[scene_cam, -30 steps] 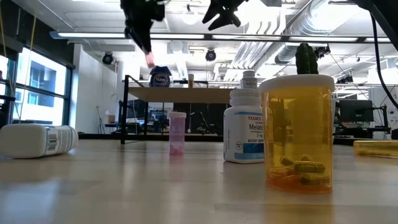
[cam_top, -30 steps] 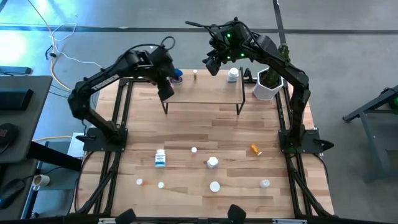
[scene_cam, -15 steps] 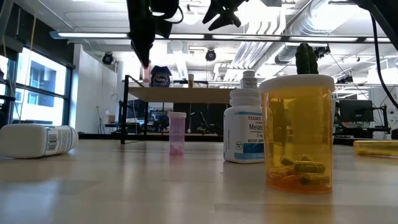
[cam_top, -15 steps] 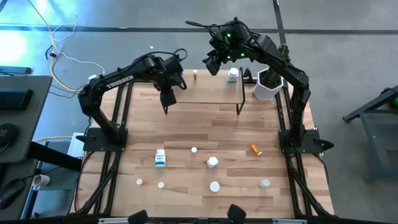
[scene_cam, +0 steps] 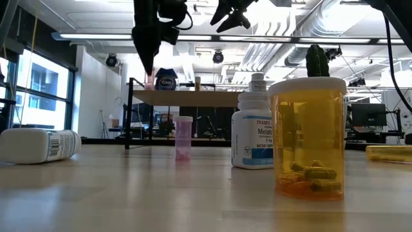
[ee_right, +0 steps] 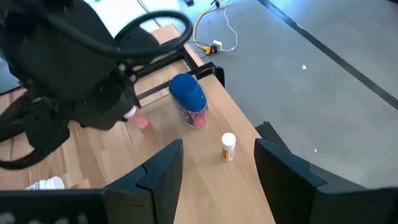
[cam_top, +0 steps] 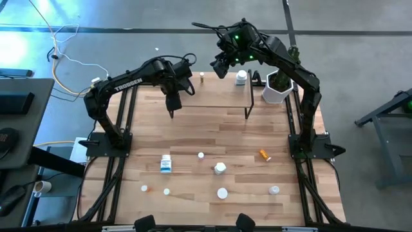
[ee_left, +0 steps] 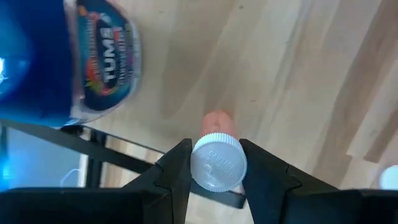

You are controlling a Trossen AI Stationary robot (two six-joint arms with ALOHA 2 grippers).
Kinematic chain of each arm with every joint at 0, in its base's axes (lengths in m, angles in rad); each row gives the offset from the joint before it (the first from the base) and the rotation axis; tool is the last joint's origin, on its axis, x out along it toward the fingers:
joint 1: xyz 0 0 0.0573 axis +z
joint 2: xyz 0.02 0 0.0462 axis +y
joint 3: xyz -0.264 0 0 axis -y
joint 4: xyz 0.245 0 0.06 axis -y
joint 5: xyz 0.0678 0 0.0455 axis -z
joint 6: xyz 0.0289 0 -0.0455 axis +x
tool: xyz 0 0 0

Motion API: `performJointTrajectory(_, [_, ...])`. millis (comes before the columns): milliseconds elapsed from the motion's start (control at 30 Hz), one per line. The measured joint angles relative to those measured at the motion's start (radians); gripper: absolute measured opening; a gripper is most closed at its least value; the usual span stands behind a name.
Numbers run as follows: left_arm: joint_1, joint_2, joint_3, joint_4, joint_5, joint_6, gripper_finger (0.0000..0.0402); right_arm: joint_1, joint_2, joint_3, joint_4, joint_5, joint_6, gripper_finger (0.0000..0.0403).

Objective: Pick and place medicine bottles onto shelf by color
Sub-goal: Put the pink pill bottle on the shelf, then put the white pill bottle on the shelf

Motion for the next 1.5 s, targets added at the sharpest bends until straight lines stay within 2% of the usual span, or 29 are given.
performJointTrajectory(533, [0.000,0.000,0.000,0.019,-0.004,0.006,0.0195,0.001,0.000,0.000,-0.047,-0.018,0.026,0.0188])
performJointTrajectory(1033, [-0.011,-0.050,0.000,0.029,-0.015,0.014,0.0193,0.053,-0.082,0.001,-0.079,-0.025,0.063,0.0188])
performJointTrajectory(1200, [-0.030,-0.089,0.000,0.031,-0.046,-0.002,0.0193,0.063,-0.098,0.001,-0.110,-0.035,0.151,0.0188])
performJointTrajectory(1300, [-0.045,-0.121,0.000,0.034,-0.049,-0.009,0.0193,0.052,-0.097,0.001,-0.142,-0.084,0.200,0.0188])
performJointTrajectory(1500, [-0.086,-0.180,0.000,0.038,-0.048,-0.078,0.0193,0.044,-0.098,0.001,-0.193,-0.184,0.190,0.0188])
